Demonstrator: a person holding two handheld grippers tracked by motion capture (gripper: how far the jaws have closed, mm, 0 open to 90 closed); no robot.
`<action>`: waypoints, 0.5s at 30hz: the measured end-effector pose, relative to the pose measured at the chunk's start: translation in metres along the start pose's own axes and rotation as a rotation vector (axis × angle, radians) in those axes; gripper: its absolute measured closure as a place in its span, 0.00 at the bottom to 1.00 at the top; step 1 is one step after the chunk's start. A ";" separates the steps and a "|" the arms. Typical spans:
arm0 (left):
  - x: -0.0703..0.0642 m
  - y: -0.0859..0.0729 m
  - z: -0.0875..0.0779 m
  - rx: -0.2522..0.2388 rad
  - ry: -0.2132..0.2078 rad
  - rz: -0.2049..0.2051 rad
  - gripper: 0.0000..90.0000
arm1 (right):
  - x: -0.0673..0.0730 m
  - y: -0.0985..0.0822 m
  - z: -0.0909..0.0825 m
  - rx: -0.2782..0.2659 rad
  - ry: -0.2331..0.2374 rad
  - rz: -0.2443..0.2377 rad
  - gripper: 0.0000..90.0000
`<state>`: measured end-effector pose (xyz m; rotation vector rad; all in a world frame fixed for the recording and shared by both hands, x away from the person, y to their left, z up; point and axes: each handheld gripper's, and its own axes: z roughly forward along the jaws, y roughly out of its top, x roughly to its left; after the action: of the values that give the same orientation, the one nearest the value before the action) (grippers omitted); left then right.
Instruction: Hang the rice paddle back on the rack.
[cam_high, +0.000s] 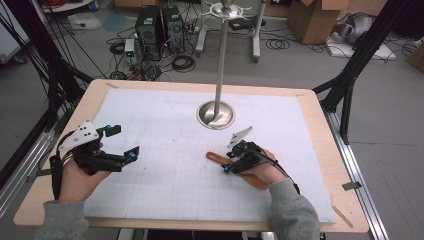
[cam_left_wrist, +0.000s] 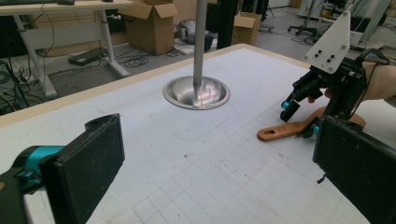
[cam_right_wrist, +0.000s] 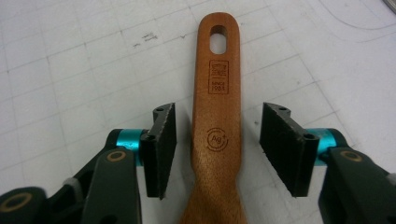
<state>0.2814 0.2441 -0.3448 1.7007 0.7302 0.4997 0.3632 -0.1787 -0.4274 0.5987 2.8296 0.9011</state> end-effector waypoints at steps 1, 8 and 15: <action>0.000 0.000 0.000 0.000 0.000 0.000 0.03 | 0.000 0.000 0.000 -0.001 0.000 0.002 0.53; 0.000 0.000 -0.001 -0.002 0.002 0.000 0.03 | 0.000 -0.001 -0.001 0.001 0.001 -0.005 0.59; 0.001 -0.001 -0.001 0.002 0.003 -0.005 0.03 | 0.000 -0.001 -0.002 0.001 0.002 0.001 0.62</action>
<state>0.2812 0.2456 -0.3456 1.6995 0.7371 0.4981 0.3627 -0.1808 -0.4267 0.6001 2.8315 0.9017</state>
